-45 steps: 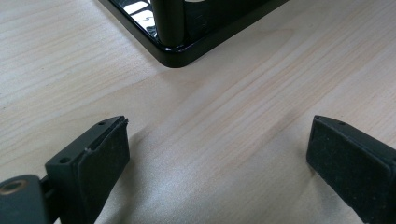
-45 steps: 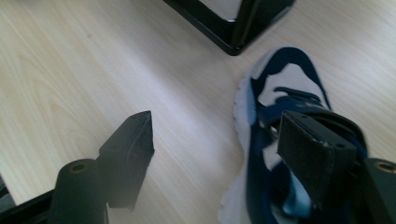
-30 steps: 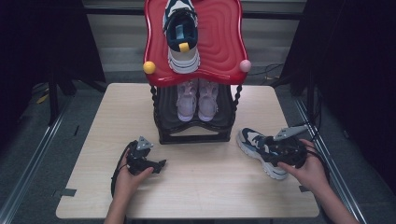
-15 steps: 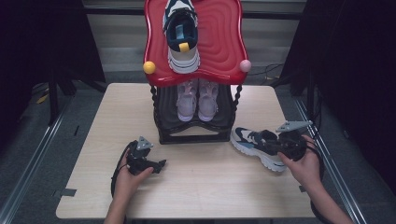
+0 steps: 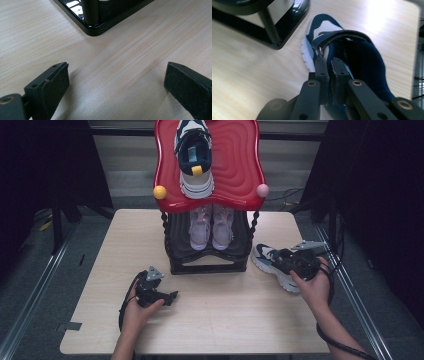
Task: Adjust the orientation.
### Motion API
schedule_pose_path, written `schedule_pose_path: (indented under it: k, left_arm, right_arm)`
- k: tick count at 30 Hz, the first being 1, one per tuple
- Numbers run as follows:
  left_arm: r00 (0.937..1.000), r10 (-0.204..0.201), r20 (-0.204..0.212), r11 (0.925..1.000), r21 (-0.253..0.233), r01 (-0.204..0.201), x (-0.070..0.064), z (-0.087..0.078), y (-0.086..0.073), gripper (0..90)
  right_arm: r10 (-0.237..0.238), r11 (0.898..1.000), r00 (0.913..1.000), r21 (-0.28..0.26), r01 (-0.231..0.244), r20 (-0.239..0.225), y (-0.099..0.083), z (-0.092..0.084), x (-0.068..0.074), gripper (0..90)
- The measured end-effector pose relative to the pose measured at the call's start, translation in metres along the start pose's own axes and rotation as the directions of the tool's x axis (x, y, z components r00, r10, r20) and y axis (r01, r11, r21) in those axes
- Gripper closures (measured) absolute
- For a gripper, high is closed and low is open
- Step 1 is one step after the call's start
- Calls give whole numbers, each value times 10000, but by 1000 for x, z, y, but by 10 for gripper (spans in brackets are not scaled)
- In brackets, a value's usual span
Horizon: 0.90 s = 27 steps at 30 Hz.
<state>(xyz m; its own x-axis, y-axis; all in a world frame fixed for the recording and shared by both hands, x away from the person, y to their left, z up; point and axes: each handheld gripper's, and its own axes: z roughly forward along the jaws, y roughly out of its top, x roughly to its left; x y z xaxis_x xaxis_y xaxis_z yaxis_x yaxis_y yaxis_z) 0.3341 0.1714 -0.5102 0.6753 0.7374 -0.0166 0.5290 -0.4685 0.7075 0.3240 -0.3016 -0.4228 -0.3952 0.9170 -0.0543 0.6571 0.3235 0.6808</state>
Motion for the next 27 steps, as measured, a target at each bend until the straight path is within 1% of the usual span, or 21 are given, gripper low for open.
schedule_pose_path:
  k: [1, 2, 3, 5, 6, 8, 9, 10, 11, 12, 14, 15, 16, 17, 18, 19, 22, 25, 27]
  left_arm:
    - [10000, -16, 0, 10000, -12, 16, 0, 0, 0, 55]
    - [10000, -16, 0, 10000, -12, 16, 0, 0, 0, 55]
    - [10000, -12, 1, 10000, -10, 12, 0, 0, 0, 55]
    - [10000, -11, -2, 10000, -9, 11, 0, 0, 0, 55]
    - [10000, -6, 2, 10000, -3, 6, 0, 0, 0, 55]
    - [10000, -8, 0, 10000, -5, 8, 0, 0, 0, 55]
    - [10000, -6, -2, 10000, -4, 6, 0, 0, 0, 55]
    - [10000, -6, -2, 10000, -4, 6, 0, 0, 0, 55]
    - [10000, -2, 1, 10000, -2, 2, 0, 0, 0, 55]
    - [10000, 14, 4, 10000, 11, -14, 0, 0, 0, 55]
    - [10000, 39, 9, 10000, 19, -39, 0, 0, 0, 55]
    - [10000, 38, 11, 10000, 20, -38, 0, 0, 0, 55]
    - [10000, 40, 5, 10000, 23, -40, 0, 0, 0, 55]
    - [10000, 37, 11, 10000, 18, -37, 0, 0, 0, 55]
    - [10000, 41, 4, 10000, 25, -41, 0, 0, 0, 55]
    - [10000, 37, 4, 10000, 23, -37, 0, 0, 0, 55]
    - [10000, 4, 5, 10000, -3, -4, 0, 0, 0, 56]
    - [10000, -22, 12, 10000, -10, 22, -1, 0, -1, 56]
    - [10000, -26, 11, 10000, -15, 26, -1, 0, -1, 56]
  right_arm:
    - [-112, 9999, 9997, 28, 113, -223, -1, 1, 5, 822]
    - [-112, 9999, 9997, 28, 113, -223, -1, 1, 5, 822]
    - [-95, 9999, 9981, 67, 99, -607, -3, 0, 8, 794]
    - [-236, 9997, 9968, 7, 237, -760, -3, -3, 13, 705]
    - [-249, 9997, 9954, 23, 252, -927, -3, -5, 15, 662]
    - [-368, 9993, 9939, -79, 362, -1039, -3, -11, 18, 622]
    - [-375, 9993, 9934, -99, 366, -1086, -2, -14, 19, 575]
    - [-375, 9993, 9934, -99, 366, -1086, -2, -14, 19, 575]
    - [-416, 9990, 9937, -192, 398, -1039, -2, -17, 18, 549]
    - [-568, 9984, 9952, -114, 561, -800, -3, -24, 14, 545]
    - [-472, 9989, 9942, -60, 468, -966, -7, -26, 9, 548]
    - [-472, 9989, 9942, -60, 468, -966, -7, -26, 9, 548]
    - [-504, 9985, 9932, 143, 522, -1050, -10, -26, 9, 551]
    - [-493, 9985, 9901, 184, 522, -1317, -17, -26, 10, 535]
    - [-533, 9980, 9897, 266, 573, -1331, -19, -26, 12, 525]
    - [-558, 9980, 9897, 237, 594, -1316, -20, -27, 14, 508]
    - [-493, 9986, 9886, 124, 516, -1421, -21, -28, 16, 511]
    - [-234, 9997, 9790, -17, 235, -2025, -20, -27, 21, 531]
    - [-305, 9995, 9782, 8, 314, -2056, -20, -27, 24, 533]
